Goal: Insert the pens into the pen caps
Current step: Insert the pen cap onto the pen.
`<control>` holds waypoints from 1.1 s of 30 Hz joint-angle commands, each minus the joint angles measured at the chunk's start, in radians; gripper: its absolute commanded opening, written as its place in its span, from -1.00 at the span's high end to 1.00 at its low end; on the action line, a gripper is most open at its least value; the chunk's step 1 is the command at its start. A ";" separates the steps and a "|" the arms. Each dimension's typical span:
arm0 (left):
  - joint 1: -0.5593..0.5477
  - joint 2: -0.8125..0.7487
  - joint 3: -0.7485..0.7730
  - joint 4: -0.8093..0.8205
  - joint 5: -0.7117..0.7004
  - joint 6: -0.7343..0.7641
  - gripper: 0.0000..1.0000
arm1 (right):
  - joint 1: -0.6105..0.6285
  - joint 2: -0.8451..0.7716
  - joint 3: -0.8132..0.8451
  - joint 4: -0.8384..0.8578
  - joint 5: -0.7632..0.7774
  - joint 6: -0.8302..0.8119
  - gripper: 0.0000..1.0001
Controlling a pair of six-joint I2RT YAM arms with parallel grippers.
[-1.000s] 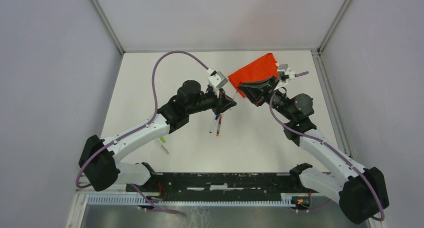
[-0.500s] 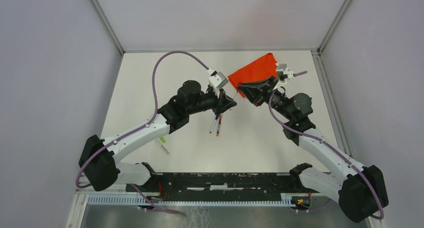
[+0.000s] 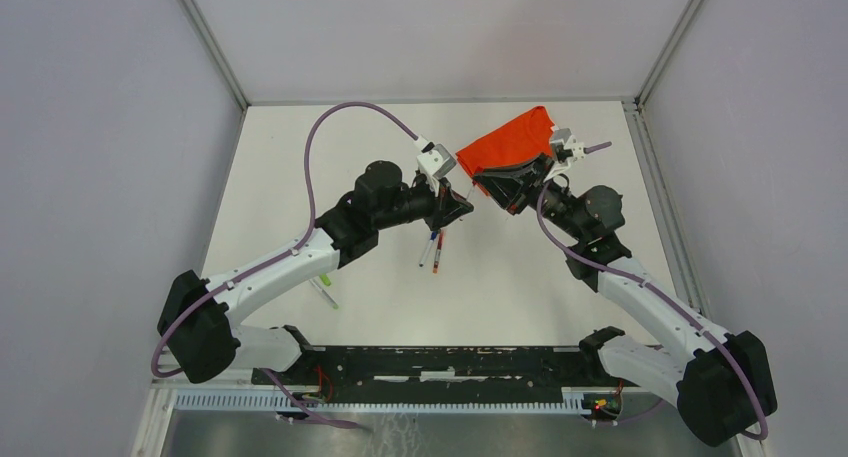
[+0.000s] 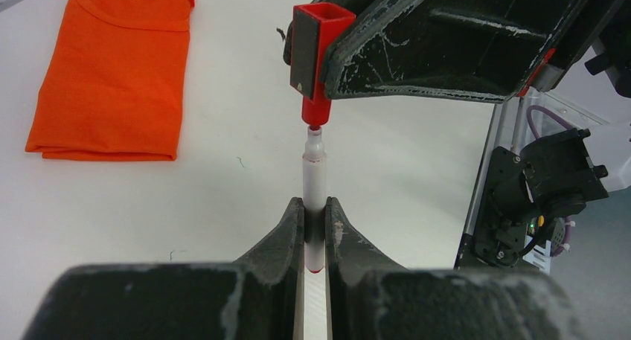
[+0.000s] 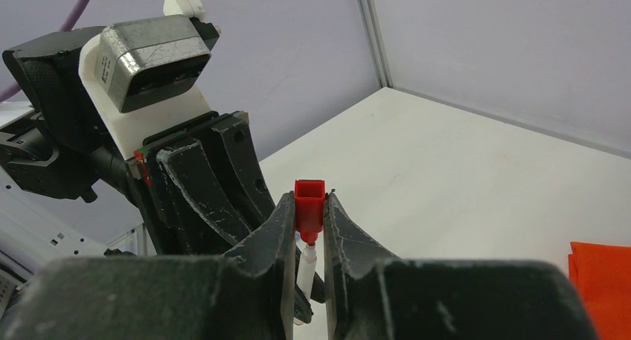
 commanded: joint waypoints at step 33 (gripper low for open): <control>-0.006 -0.030 0.023 0.032 -0.046 0.031 0.96 | 0.001 0.009 -0.005 -0.012 -0.050 -0.006 1.00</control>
